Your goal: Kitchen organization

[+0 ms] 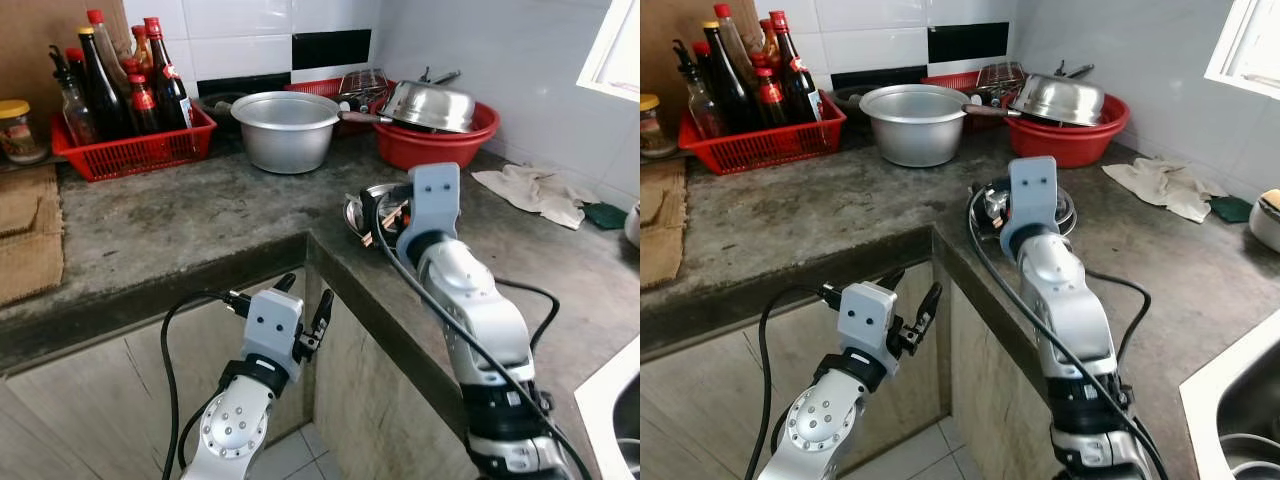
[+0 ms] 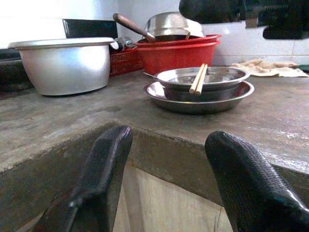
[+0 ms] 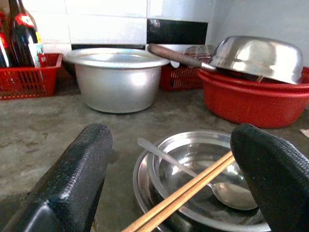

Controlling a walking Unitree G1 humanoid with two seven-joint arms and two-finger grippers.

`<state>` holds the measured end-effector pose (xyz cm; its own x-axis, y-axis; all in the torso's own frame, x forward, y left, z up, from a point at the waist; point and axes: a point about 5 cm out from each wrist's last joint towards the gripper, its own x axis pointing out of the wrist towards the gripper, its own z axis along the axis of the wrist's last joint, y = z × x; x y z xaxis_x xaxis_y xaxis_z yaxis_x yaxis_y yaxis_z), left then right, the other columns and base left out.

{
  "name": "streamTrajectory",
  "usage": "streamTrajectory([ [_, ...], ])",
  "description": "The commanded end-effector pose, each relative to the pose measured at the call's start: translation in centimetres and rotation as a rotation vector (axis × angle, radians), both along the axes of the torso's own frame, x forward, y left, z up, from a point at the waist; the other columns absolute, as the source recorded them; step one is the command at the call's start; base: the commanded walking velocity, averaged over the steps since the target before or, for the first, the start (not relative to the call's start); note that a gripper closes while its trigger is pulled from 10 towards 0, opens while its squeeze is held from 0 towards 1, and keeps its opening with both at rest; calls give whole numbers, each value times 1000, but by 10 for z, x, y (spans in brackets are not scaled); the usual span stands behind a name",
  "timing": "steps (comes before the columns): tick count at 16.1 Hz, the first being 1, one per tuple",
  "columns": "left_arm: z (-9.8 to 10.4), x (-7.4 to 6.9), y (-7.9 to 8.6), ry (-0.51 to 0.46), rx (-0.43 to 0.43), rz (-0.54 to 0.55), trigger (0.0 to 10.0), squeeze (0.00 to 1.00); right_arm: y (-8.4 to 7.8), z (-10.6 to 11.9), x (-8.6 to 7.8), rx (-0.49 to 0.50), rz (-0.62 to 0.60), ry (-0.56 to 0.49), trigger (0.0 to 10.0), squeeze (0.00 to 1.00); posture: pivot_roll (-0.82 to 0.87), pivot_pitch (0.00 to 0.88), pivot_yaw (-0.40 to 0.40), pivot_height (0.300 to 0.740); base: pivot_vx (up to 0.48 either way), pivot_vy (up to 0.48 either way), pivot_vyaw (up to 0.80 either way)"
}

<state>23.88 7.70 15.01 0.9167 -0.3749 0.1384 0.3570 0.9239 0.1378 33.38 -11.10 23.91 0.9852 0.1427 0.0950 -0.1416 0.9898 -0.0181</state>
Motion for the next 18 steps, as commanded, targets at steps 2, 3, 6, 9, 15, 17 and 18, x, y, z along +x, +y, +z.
streamTrajectory([
  [2,6,-1,0,-28,2,5,10000,0,-5,3,2,35,-11,-17,10000,0,35,0,-76,740,120,0,0],
  [3,7,-1,0,-33,2,0,10000,0,-5,1,1,41,-13,-7,10000,0,32,0,-72,740,270,0,0],
  [6,6,-1,0,-34,7,-10,10000,0,-4,-5,-1,53,-18,4,10000,0,31,0,-66,740,275,0,0],
  [9,6,0,-1,-37,14,-15,10000,0,-5,-4,-2,65,-26,-6,10000,0,29,0,-60,740,277,0,0],
  [15,5,1,0,-16,9,1,10000,0,-4,0,-3,77,-24,-27,10000,0,31,0,-60,740,96,0,0],
  [17,4,1,0,-14,7,-3,10000,0,-3,0,-4,75,-25,-24,10000,0,31,0,-61,740,0,0,0],
  [18,4,1,-1,-12,6,-5,10000,0,-2,0,-4,70,-32,-13,10000,0,29,0,-62,740,0,0,0],
])
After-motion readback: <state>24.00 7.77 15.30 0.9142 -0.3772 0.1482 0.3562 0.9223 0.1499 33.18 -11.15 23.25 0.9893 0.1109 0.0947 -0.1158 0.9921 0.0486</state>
